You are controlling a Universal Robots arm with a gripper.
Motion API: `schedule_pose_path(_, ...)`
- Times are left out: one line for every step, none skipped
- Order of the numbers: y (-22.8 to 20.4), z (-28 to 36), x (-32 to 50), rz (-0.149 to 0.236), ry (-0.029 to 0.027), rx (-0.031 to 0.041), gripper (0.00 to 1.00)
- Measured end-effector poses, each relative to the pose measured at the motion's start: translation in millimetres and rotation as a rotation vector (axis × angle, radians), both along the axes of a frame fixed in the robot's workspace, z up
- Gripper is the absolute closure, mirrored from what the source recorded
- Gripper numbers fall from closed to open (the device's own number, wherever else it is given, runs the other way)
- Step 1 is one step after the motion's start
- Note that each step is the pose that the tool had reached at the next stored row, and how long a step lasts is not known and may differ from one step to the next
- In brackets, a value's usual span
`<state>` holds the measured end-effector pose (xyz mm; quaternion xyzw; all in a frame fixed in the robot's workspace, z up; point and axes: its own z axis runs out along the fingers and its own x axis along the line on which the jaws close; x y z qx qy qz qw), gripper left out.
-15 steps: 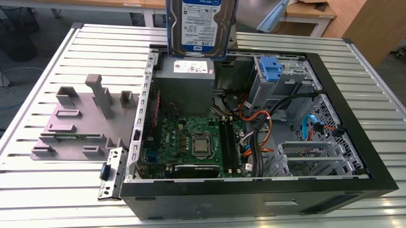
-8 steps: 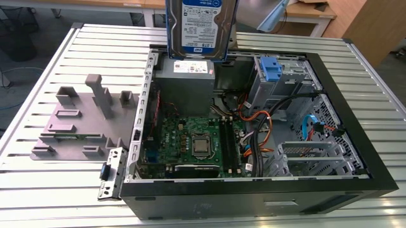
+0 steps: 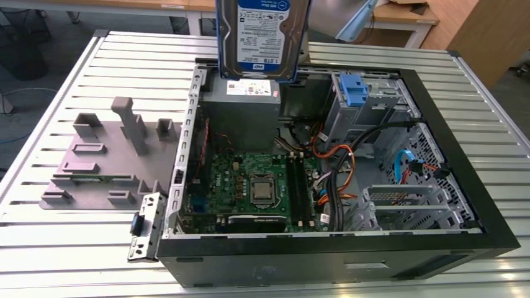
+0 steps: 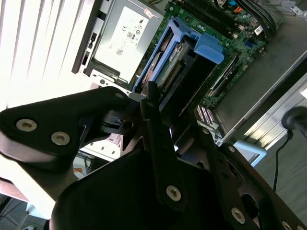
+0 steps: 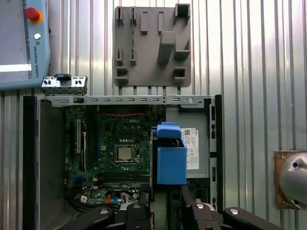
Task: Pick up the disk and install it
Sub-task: 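Pick up the disk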
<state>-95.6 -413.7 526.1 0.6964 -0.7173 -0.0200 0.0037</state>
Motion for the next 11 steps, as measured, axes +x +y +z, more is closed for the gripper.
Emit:
schedule_pose_path(-0.9,0.0,0.0,0.000,0.0000,-0.0001,0.65)
schedule_pose_path(-1.9,0.0,0.0,0.000,0.0000,-0.0001,0.65)
schedule_pose_path(-3.0,0.0,0.0,0.000,0.0000,-0.0001,0.65)
schedule_pose_path(-4.1,0.0,0.0,0.000,0.0000,-0.0001,0.65)
schedule_pose_path(-5.1,0.0,0.0,0.000,-0.0001,0.0000,0.65)
schedule_pose_path(-6.0,-0.1,0.0,0.000,-0.0001,0.0000,0.65)
schedule_pose_path(-6.9,0.0,0.0,0.000,0.0000,-0.0001,0.65)
schedule_pose_path(-7.9,0.0,0.0,0.000,0.0000,-0.0002,0.65)
schedule_pose_path(-8.8,0.0,0.0,0.000,0.0000,-0.0001,0.65)
schedule_pose_path(-9.4,0.0,0.0,0.000,0.0000,-0.0002,0.65)
schedule_pose_path(-9.8,0.0,-0.1,0.000,0.0000,-0.0003,0.65)
